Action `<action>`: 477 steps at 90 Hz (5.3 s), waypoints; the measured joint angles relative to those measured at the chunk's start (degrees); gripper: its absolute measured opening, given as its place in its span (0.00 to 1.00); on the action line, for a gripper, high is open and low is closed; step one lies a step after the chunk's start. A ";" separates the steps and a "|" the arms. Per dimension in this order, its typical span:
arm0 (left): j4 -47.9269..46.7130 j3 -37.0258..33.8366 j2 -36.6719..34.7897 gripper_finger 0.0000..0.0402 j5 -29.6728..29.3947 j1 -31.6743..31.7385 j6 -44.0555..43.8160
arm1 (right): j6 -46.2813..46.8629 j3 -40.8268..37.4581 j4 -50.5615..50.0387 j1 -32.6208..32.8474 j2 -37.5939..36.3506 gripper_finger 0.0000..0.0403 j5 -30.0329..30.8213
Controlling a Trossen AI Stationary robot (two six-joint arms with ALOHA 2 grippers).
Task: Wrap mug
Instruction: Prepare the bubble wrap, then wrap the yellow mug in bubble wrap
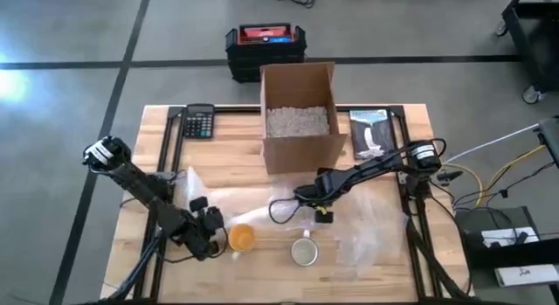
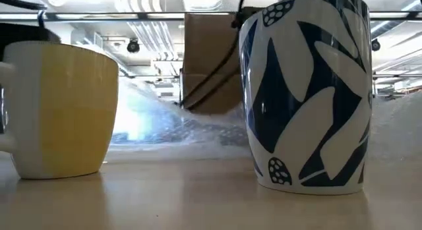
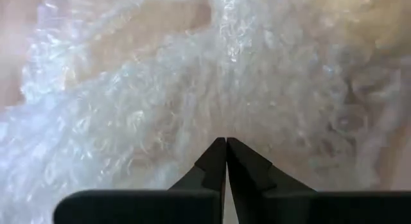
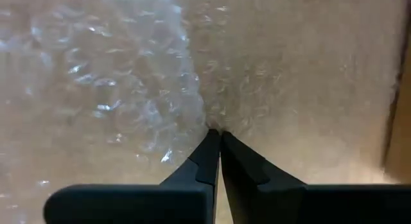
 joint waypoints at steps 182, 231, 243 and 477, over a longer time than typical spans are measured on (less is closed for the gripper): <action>1.90 2.43 -11.64 0.35 -0.54 -6.51 -5.99 | -5.60 68.53 -0.58 5.10 34.50 0.28 -3.37; 2.19 2.43 -11.64 0.23 -0.60 -6.46 -4.68 | -10.33 68.97 -8.57 7.32 20.60 0.01 -5.44; 2.34 2.40 -11.64 0.21 -0.64 -6.46 -3.48 | -10.26 68.86 -8.49 6.97 18.88 0.01 -5.91; -3.72 4.26 -13.48 0.09 -14.06 -8.36 -4.46 | -1.41 18.49 -18.04 3.27 1.11 0.52 -0.79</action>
